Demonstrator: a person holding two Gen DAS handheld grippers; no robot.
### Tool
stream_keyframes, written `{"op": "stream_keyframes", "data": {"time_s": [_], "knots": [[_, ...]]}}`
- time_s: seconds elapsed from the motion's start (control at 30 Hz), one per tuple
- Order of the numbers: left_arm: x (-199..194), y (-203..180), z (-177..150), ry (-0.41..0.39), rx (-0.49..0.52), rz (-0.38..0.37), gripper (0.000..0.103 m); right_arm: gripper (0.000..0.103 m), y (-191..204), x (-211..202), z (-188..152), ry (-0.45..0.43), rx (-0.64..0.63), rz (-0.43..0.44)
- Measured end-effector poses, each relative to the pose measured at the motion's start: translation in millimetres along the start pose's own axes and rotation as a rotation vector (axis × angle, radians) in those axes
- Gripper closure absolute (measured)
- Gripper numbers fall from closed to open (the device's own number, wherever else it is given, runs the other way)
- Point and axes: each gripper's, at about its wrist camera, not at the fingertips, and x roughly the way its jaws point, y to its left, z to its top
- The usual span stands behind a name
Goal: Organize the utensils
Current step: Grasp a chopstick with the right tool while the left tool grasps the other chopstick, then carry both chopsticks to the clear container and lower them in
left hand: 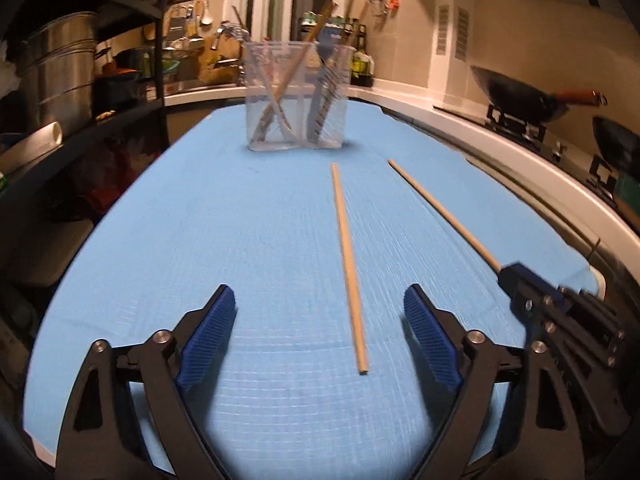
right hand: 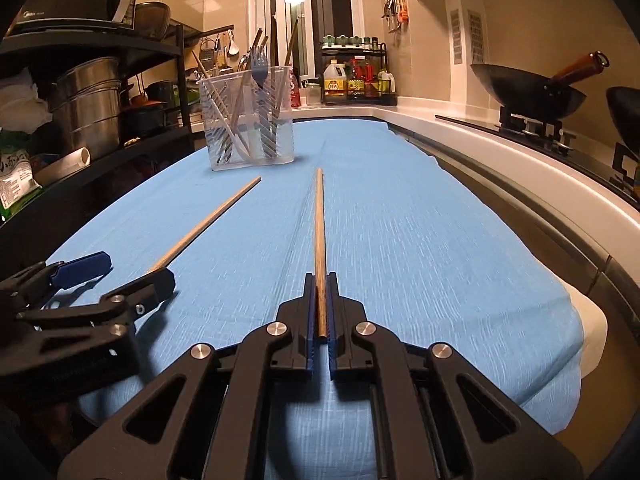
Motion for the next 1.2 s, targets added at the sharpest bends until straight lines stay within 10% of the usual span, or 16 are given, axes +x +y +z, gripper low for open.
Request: {"op": "stream_keyframes", "data": {"time_s": [0.13,0.4,0.87,1.2], "knots": [[1.4,-7.2,-4.4,-0.056,0.034,0.017,0.031,0.098,1.1,-0.5,-1.8,-0.01,-0.007,0.003],[0.8,-16.5,-4.0,-0.083,0.069,-0.004,0.097,0.098,1.2,-0.2,0.1,-0.006,-0.011,0.014],[-55.9,21.6,56.1,-0.146,0.066,-0.009,0.097,0.098,17.3,-49.0,78.8,-0.186,-0.151,0.028],[-65.6,33.6,119.7,-0.13,0.059,-0.115,0.097,0.098,24.5,-32.7,144.3,-0.135,-0.139,0.056]]}}
